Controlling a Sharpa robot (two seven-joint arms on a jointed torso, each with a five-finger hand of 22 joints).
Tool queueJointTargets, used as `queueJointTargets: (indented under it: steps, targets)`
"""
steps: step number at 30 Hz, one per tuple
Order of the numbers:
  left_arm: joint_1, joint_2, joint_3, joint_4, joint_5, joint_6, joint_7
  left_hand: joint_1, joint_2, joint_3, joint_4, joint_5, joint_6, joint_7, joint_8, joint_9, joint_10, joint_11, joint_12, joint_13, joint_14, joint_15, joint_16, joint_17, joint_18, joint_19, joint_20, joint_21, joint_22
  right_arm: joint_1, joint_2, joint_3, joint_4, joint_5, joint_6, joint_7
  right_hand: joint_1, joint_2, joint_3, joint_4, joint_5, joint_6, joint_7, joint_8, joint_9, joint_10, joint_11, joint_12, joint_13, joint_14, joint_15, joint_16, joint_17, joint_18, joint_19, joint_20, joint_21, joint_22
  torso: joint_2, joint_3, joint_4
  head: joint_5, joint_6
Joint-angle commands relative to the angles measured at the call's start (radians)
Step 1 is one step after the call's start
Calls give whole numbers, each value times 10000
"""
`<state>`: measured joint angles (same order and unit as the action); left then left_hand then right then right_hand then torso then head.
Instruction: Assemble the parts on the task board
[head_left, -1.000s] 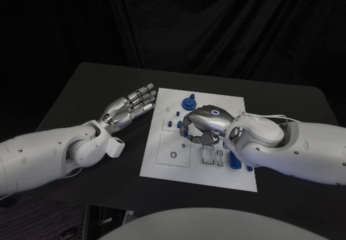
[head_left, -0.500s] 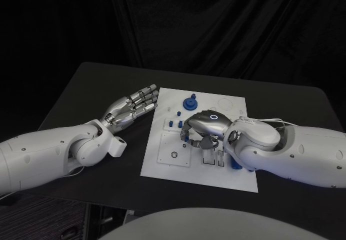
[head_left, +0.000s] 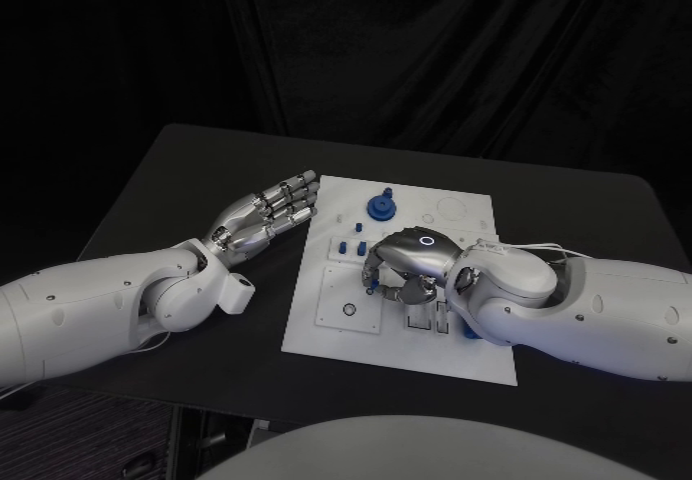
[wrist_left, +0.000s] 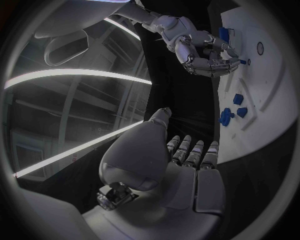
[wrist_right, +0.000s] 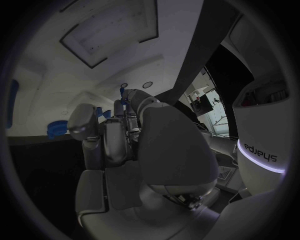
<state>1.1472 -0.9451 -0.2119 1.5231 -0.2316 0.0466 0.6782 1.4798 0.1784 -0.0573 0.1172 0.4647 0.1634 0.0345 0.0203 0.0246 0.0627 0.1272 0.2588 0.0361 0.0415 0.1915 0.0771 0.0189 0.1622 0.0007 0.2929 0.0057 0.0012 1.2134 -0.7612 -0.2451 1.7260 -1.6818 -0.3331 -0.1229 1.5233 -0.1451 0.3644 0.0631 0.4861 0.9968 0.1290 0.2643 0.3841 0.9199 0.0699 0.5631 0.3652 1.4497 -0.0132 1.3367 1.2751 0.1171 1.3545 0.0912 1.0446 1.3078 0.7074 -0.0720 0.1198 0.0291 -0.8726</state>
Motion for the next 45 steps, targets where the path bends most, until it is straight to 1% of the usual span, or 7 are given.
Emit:
queueJointTargets:
  steps: [1,13,16,22,27,41,45]
  targets:
    - [-29,22,7,-9,24,199,795,-16,73,-13,-56,12,38,26,68,9,-43,-30,38,-4,26,77,60,12,152,-22,14,-48,-3,-46,20,3,-5,-79,67,-152,20,26,22,-53,-42,-59,25,-55,17,66,-18,58,6,54,36,38,-2,-94,-13,10,-48,1211,1,-2,-2,7,0]
    - [-69,14,7,-19,24,244,739,-24,86,-4,-54,12,59,44,69,10,-44,-32,54,-3,72,108,121,25,144,-30,21,-42,3,-89,67,3,-2,-79,66,-130,29,30,29,-62,-44,-65,28,-56,22,73,-17,57,4,52,37,36,-5,-94,-14,11,-45,1211,3,-3,-6,40,0]
    - [-77,17,7,-22,24,260,724,-24,86,-4,-54,12,59,44,69,10,-44,-32,54,-3,72,108,121,25,144,-30,21,-42,3,-96,81,3,-8,-79,67,-125,29,30,29,-62,-44,-65,28,-56,22,73,-17,57,4,52,37,36,-5,-94,-14,11,-45,1211,-1,-3,4,24,0]
    - [-89,17,7,-27,25,273,694,-25,89,-1,-55,14,70,50,70,11,-46,-33,49,-4,84,116,138,28,141,-31,22,-40,4,-105,115,3,-42,-79,83,-123,29,30,29,-62,-44,-65,28,-56,22,73,-17,57,4,52,37,36,-5,-94,-14,11,-45,1211,0,0,-7,29,0]
    - [-99,17,7,-27,25,287,674,-25,91,1,-55,14,70,53,69,10,-45,-32,56,-3,91,121,147,30,140,-32,22,-40,5,-120,168,3,-112,-79,108,-121,42,36,37,-76,-46,-68,30,-54,29,84,-16,57,2,43,37,23,-22,-89,-23,13,-62,1206,3,-5,0,20,0]
    - [-125,6,7,-16,25,315,628,-24,103,15,-61,18,84,62,68,11,-49,-28,57,-3,127,149,196,38,127,-40,28,-33,11,-184,209,3,-205,-169,370,-221,81,35,58,-117,-45,-89,35,-62,40,78,-8,44,-7,19,40,-9,-63,-72,-63,15,-139,1186,-3,-4,-7,34,0]
    - [-133,7,7,-16,25,326,616,-25,106,19,-62,18,88,67,68,11,-50,-29,61,-3,134,156,205,39,121,-39,28,-33,11,-193,210,2,-197,-195,423,-235,92,29,65,-133,-46,-100,41,-66,44,67,-1,33,-13,1,44,-35,-94,-63,-86,16,-181,1175,0,-5,5,26,0]
